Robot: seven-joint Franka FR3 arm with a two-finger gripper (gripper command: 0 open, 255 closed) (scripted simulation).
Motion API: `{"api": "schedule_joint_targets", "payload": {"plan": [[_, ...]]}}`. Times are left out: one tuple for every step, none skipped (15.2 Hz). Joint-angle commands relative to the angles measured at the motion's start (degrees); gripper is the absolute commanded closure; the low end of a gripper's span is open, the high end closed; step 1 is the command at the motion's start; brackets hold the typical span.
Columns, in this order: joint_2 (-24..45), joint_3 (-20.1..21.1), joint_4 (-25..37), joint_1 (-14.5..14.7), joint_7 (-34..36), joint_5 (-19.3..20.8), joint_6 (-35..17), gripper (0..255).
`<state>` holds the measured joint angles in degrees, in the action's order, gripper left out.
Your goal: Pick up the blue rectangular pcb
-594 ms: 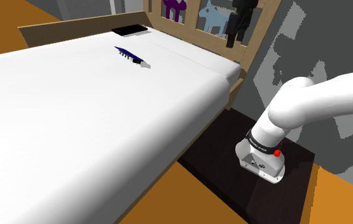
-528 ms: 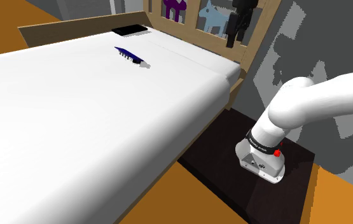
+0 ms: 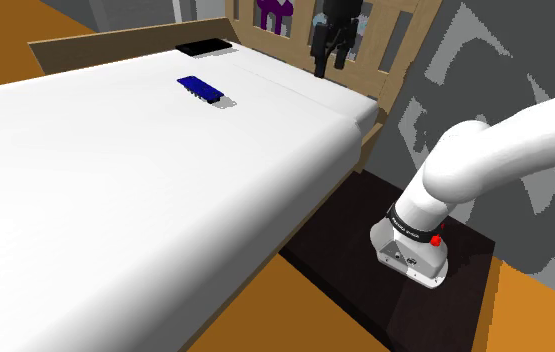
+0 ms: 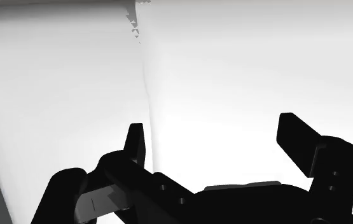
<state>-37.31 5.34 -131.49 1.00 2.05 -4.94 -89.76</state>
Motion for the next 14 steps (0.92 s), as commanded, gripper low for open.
{"api": "schedule_joint_targets", "payload": {"plan": [[3.47, 1.35, 1.54, 0.37, 1.82, -1.37, -2.61, 0], [5.17, 1.97, 2.46, 0.54, 2.66, -1.92, -3.70, 0], [6.89, 2.59, 3.44, 0.69, 3.50, -2.43, -4.75, 0], [8.63, 3.20, 4.49, 0.83, 4.33, -2.89, -5.76, 0], [10.40, 3.78, 5.61, 0.98, 5.16, -3.29, -6.74, 0], [12.19, 4.36, 6.79, 1.12, 5.98, -3.65, -7.68, 0], [13.99, 4.93, 8.05, 1.24, 6.80, -3.96, -8.58, 0], [15.82, 5.49, 9.36, 1.35, 7.62, -4.21, -9.43, 0], [17.66, 6.03, 10.75, 1.48, 8.45, -4.41, -10.24, 0], [19.53, 6.56, 12.20, 1.61, 9.28, -4.56, -11.00, 0], [21.41, 7.08, 13.72, 1.73, 10.11, -4.65, -11.72, 0], [23.30, 7.57, 15.31, 1.87, 10.96, -4.68, -12.39, 0], [25.22, 8.05, 16.98, 2.02, 11.81, -4.66, -13.00, 0], [27.16, 8.51, 18.71, 2.18, 12.66, -4.59, -13.56, 0]]}}
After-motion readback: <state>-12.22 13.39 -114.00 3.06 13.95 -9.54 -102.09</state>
